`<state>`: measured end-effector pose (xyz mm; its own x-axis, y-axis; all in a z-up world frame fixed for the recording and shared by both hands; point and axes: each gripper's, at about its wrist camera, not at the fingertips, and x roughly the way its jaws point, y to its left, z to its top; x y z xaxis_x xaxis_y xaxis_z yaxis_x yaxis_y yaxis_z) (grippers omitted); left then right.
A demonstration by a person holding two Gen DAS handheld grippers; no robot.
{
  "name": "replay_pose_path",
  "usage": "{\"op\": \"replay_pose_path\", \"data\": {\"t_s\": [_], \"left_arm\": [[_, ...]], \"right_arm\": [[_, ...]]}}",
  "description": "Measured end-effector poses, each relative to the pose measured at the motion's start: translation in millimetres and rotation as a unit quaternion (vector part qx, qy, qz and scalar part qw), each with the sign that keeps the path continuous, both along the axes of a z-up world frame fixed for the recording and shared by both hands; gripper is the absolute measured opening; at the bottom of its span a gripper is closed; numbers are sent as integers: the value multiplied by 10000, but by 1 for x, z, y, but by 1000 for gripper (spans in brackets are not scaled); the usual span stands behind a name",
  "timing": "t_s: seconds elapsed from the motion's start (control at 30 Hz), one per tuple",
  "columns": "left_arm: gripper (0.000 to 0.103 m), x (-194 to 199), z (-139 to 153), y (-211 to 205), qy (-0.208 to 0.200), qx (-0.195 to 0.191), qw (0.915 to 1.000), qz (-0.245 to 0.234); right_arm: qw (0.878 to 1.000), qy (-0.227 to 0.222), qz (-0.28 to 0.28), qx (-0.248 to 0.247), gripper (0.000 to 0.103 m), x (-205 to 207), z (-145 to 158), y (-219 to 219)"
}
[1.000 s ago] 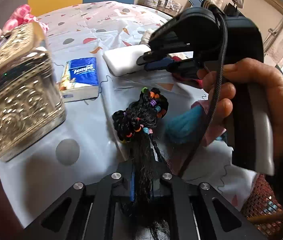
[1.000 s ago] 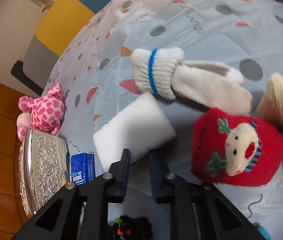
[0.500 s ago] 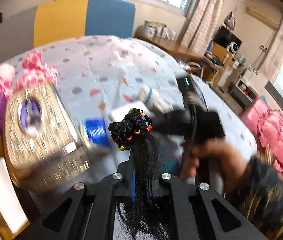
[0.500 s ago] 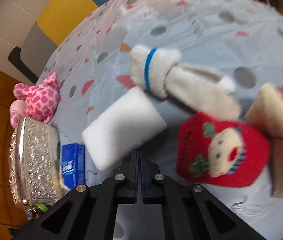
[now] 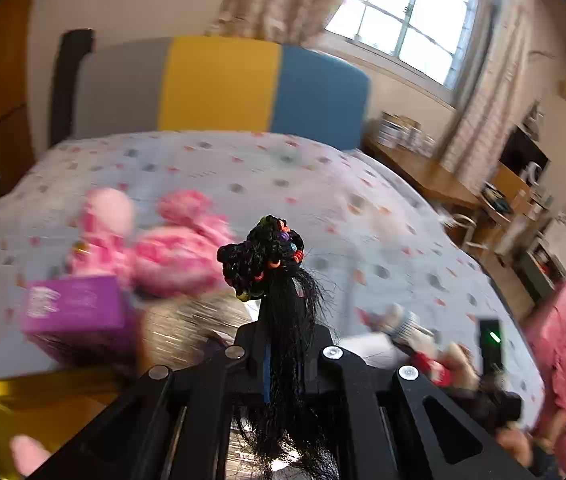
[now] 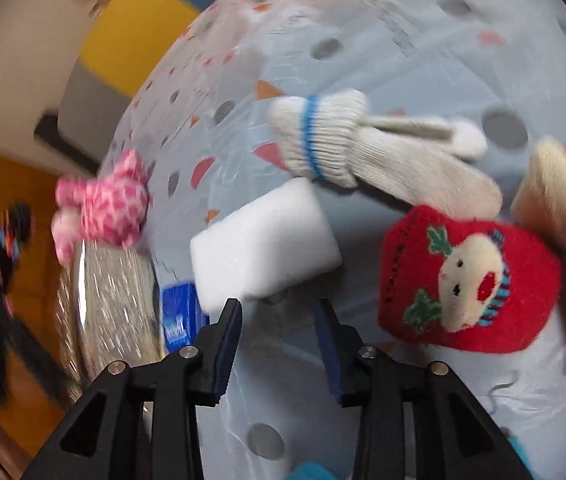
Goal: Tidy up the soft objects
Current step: 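Carry the doll over the gold tray with left tool while right tool closes on the white sponge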
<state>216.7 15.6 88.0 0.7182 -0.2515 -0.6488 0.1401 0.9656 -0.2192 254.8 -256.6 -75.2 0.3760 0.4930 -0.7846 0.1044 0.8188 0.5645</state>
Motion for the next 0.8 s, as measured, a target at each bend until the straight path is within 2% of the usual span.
{"op": "replay_pose_path", "data": {"t_s": [0.07, 0.2, 0.27, 0.33, 0.37, 0.4, 0.47, 0.5, 0.57, 0.7, 0.8], "left_arm": [[8, 5, 4, 23, -64, 75, 9997, 238], [8, 7, 4, 72, -67, 209, 9976, 654], [8, 3, 0, 98, -17, 232, 9962, 839], [8, -5, -3, 116, 28, 240, 9947, 997], [8, -10, -5, 126, 50, 257, 9939, 1075], [8, -16, -8, 136, 72, 275, 9929, 1155], [8, -27, -13, 151, 128, 299, 9909, 1307], [8, -34, -18, 159, 175, 300, 9898, 1380], [8, -47, -28, 171, 290, 275, 9883, 1470], [8, -78, -51, 191, 545, 216, 9841, 1676], [8, -98, -69, 205, 764, 120, 9798, 1845]], "right_arm": [[9963, -217, 529, -638, 37, -6, 14, 16], [9804, -690, 1219, -1387, 44, -12, 30, 40], [9629, -1001, 1627, -1904, 52, -13, 37, 53], [9337, -1246, 2152, -2575, 61, -10, 38, 70], [9240, -1272, 2315, -2765, 62, -11, 36, 73], [9059, -1293, 2591, -3091, 63, -9, 32, 81], [8822, -1309, 2899, -3471, 66, -6, 26, 89], [8657, -1319, 3078, -3720, 70, -3, 22, 93], [8431, -1319, 3342, -4002, 72, 1, 16, 100], [8137, -1211, 3735, -4287, 75, 17, 6, 110], [8057, -1092, 3908, -4316, 76, 29, -1, 116]]}}
